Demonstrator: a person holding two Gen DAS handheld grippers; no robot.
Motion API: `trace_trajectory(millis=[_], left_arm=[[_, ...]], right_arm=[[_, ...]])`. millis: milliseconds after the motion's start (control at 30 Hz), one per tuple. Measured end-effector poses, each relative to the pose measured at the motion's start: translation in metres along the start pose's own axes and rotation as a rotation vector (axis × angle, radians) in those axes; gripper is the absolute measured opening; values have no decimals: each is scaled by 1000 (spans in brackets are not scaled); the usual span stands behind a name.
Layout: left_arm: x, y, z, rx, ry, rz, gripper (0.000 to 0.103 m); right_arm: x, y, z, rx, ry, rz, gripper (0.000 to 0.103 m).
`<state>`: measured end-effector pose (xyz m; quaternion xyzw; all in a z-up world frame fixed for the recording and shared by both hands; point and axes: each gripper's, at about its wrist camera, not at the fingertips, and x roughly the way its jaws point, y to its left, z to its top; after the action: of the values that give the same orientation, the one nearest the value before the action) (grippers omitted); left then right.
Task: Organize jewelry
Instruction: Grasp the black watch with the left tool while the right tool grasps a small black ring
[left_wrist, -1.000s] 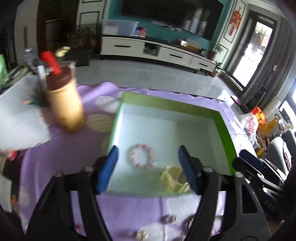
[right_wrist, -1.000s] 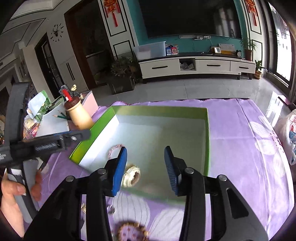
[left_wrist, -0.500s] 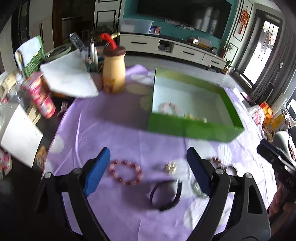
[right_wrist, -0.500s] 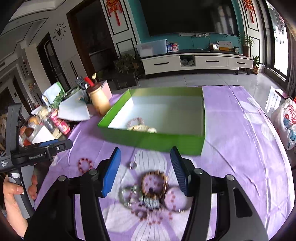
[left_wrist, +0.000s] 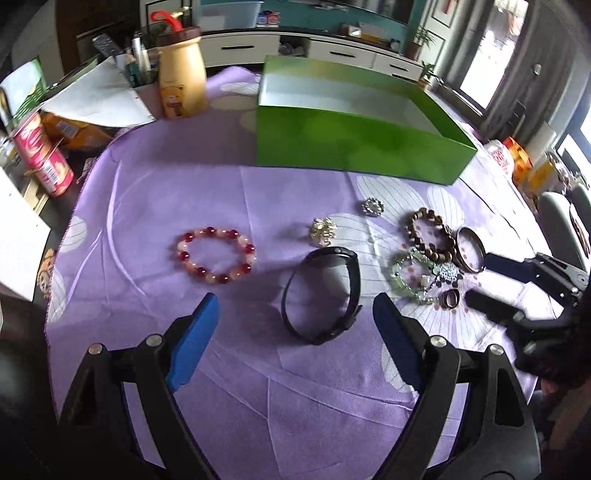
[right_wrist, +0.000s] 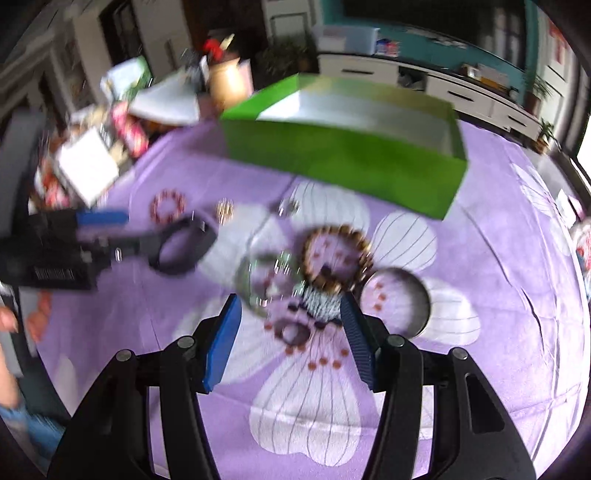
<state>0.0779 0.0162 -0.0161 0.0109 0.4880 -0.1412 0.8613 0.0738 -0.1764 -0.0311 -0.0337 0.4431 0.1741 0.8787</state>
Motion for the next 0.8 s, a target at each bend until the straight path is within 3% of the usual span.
trace_trajectory(millis=[100,367,500,600,733,800], left_arm=[[5,-1,-1,15,12,2,85],[21,5,-4,0,60,-28,66],[26,6,-2,-14,70,-28,46],[33,8,-2,-34,88,-48,41],[34,7,0,-38,84,-49,22],[35,7,1,-38,80,-39,17]], right_arm=[[8,2,-7,-35,23,-8,56],[25,-7,-17,-32,74,-13,47],[26,-4,-16,-50,62,-21,41],[26,-1,-16,-67,57,-30,36],[26,4,-18,-88,46,-28,28],[26,6,-18,-96,43,-24,23]])
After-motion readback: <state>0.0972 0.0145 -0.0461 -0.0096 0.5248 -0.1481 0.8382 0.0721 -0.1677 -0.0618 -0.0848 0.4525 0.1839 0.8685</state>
